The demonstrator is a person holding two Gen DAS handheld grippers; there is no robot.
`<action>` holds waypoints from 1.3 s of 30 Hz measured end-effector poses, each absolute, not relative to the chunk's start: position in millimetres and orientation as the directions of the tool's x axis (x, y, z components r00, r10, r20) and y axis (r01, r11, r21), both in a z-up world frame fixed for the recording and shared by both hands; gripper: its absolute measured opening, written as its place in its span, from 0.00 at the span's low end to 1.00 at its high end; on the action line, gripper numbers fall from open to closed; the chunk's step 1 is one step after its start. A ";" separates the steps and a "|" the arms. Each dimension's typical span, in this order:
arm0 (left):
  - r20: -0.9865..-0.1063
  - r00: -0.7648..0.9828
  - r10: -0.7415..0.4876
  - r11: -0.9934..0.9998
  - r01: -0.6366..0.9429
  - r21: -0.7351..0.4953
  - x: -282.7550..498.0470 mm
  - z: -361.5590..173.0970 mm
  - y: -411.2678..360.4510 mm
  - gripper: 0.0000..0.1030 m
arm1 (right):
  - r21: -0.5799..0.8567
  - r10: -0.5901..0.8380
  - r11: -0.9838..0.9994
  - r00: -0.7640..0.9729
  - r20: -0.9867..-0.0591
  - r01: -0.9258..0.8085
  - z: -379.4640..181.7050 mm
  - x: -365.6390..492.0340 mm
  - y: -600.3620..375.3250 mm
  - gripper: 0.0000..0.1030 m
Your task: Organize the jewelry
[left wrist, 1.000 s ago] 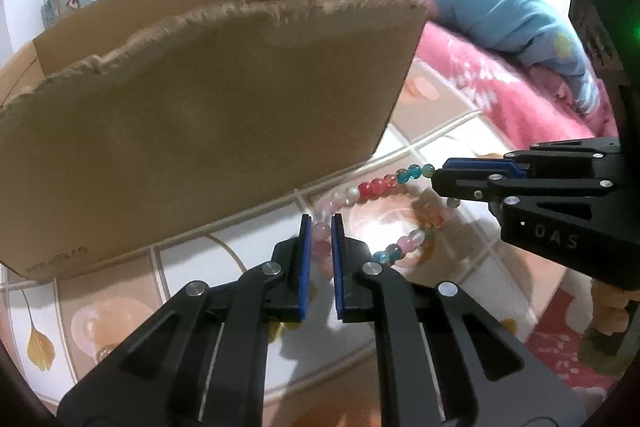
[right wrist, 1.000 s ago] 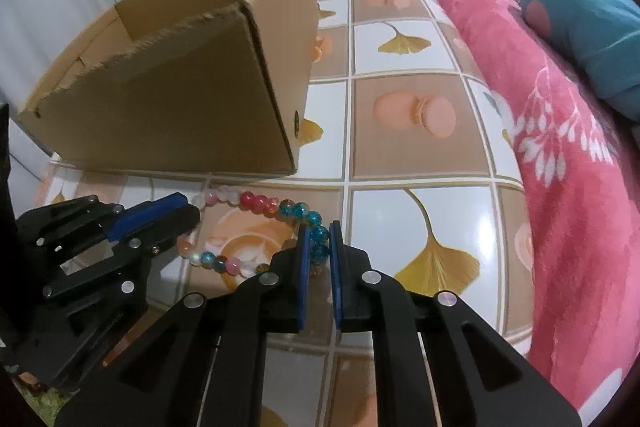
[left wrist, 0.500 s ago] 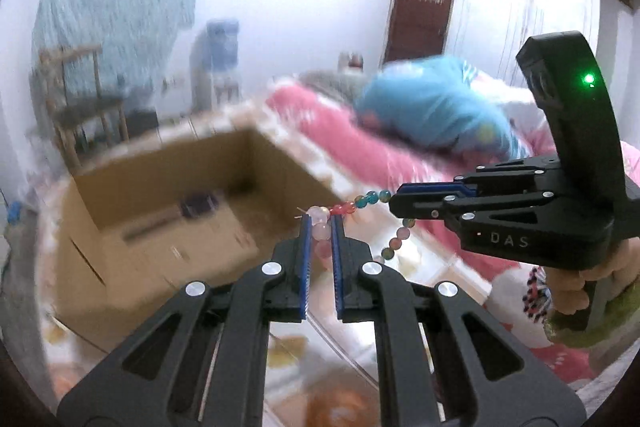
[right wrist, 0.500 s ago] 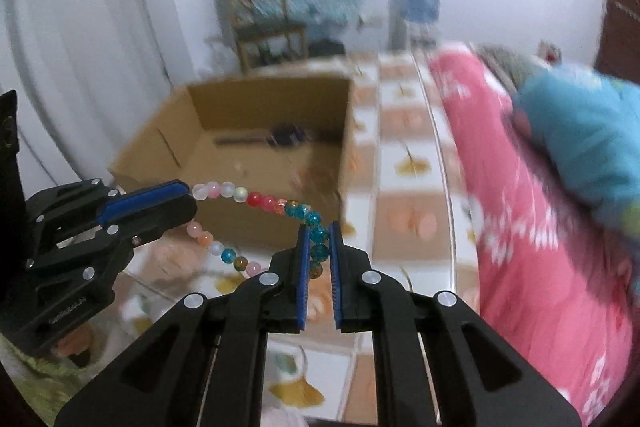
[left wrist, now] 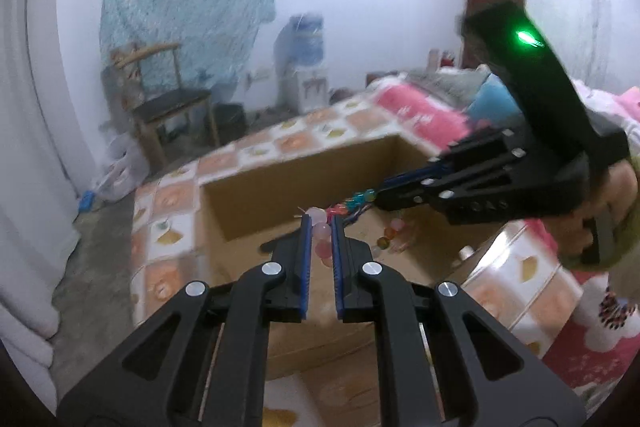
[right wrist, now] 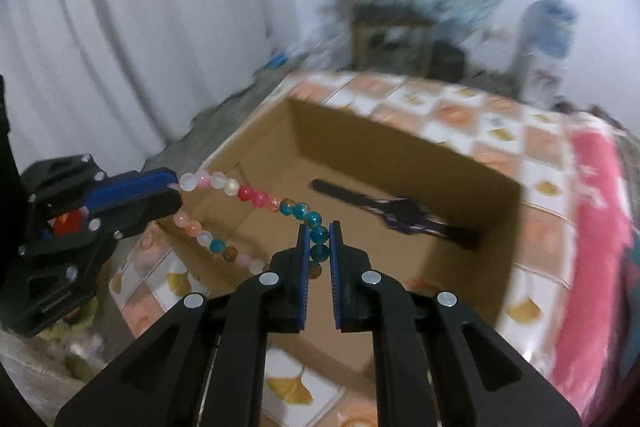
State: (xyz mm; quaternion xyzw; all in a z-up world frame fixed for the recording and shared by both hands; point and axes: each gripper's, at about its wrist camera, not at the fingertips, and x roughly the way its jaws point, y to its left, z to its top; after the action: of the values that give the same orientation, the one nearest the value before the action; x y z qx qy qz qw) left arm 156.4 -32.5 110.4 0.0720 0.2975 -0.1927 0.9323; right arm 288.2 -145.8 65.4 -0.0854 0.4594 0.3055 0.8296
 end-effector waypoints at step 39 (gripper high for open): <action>-0.573 0.770 -0.281 0.948 0.315 -0.043 126.9 122.0 5.5 0.82 | 0.188 0.476 0.852 0.574 -0.667 -0.488 119.6 253.8 -177.4 0.65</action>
State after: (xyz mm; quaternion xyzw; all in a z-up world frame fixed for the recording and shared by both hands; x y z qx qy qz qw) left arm 126.9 5.5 122.0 0.0278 0.2999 -0.1585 0.9403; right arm 253.8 -177.4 119.6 -0.0085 0.3733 0.2717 0.8870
